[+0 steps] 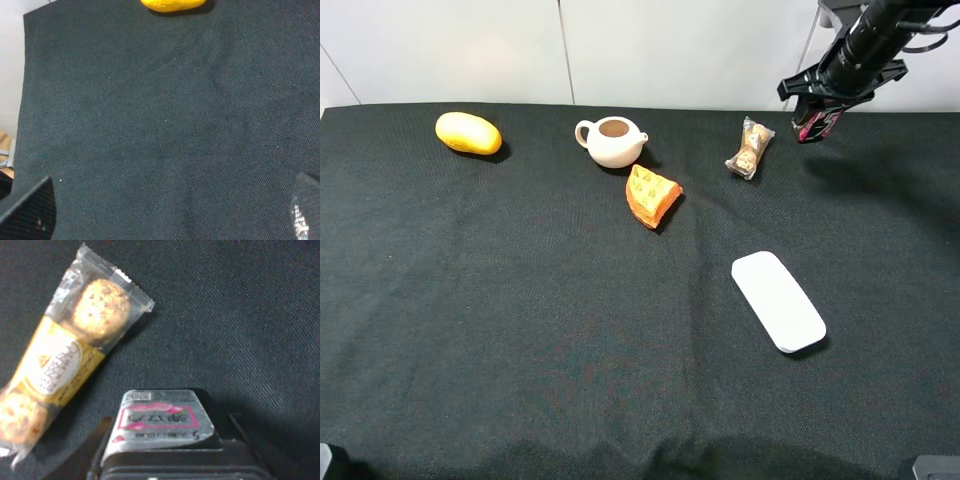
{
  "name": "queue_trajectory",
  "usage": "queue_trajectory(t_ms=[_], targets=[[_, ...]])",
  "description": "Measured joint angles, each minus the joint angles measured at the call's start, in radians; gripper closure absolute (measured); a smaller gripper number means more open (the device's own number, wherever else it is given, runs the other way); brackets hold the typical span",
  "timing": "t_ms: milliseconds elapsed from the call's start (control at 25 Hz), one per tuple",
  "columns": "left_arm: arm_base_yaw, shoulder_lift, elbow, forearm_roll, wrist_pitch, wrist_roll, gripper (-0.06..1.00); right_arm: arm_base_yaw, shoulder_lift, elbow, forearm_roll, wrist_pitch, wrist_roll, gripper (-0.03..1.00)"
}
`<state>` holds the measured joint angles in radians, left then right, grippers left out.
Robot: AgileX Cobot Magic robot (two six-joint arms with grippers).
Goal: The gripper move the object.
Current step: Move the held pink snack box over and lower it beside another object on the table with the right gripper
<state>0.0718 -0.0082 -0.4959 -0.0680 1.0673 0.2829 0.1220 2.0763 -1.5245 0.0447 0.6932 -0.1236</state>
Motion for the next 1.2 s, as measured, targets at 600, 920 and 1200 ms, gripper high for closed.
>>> queue_trajectory(t_ms=[600, 920, 1200], targets=[[0.000, 0.000, 0.000, 0.000, 0.000, 0.000, -0.05, 0.000, 0.094, -0.001, -0.033, -0.061, 0.027, 0.63], [0.000, 0.000, 0.000, 0.000, 0.000, 0.000, -0.05, 0.000, 0.130, -0.003, -0.034, -0.080, 0.027, 0.63], [0.000, 0.000, 0.000, 0.000, 0.000, 0.000, -0.05, 0.000, 0.130, -0.003, -0.045, -0.092, 0.043, 0.63]])
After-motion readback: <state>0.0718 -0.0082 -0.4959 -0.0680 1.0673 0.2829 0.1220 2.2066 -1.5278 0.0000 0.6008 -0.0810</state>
